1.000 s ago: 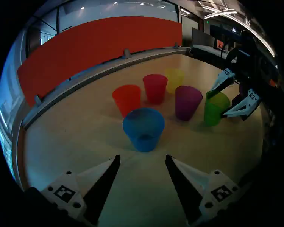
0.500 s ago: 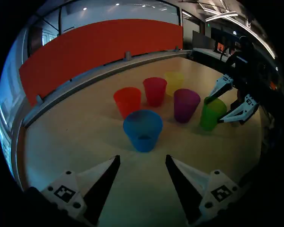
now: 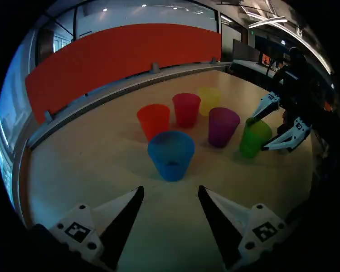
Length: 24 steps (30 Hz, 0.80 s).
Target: Pour water
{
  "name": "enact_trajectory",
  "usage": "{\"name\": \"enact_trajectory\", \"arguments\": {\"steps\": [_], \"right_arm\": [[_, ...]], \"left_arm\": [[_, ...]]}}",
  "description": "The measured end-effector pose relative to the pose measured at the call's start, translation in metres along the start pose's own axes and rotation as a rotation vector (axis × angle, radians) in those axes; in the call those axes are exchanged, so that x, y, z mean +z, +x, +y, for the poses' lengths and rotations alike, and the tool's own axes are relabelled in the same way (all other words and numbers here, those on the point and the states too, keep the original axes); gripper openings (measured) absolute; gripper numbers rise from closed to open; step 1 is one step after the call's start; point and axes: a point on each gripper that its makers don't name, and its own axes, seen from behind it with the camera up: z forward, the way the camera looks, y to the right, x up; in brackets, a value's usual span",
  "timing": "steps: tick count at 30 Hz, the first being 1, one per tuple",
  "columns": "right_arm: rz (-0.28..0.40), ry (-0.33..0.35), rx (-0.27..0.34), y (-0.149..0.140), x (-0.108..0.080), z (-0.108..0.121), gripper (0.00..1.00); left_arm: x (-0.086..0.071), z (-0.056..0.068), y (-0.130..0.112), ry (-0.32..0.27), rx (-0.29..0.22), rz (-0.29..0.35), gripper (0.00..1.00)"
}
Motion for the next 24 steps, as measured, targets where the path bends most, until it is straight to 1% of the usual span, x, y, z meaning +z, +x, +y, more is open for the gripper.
{"name": "enact_trajectory", "arguments": {"steps": [6, 12, 18, 24], "right_arm": [[-0.004, -0.015, 0.000, -0.005, -0.007, 0.001, 1.00], [0.005, -0.037, 0.025, -0.011, -0.021, 0.002, 1.00], [0.015, -0.078, 0.059, -0.020, -0.038, 0.008, 1.00], [0.050, -0.130, 0.086, -0.021, -0.058, 0.015, 1.00]], "left_arm": [[-0.004, 0.000, -0.002, 0.004, -0.010, 0.007, 0.89], [-0.009, -0.002, -0.002, 0.017, -0.018, 0.020, 0.89], [-0.017, -0.003, -0.004, 0.032, -0.039, 0.038, 0.89], [-0.028, -0.001, -0.004, 0.051, -0.058, 0.072, 0.89]]}}
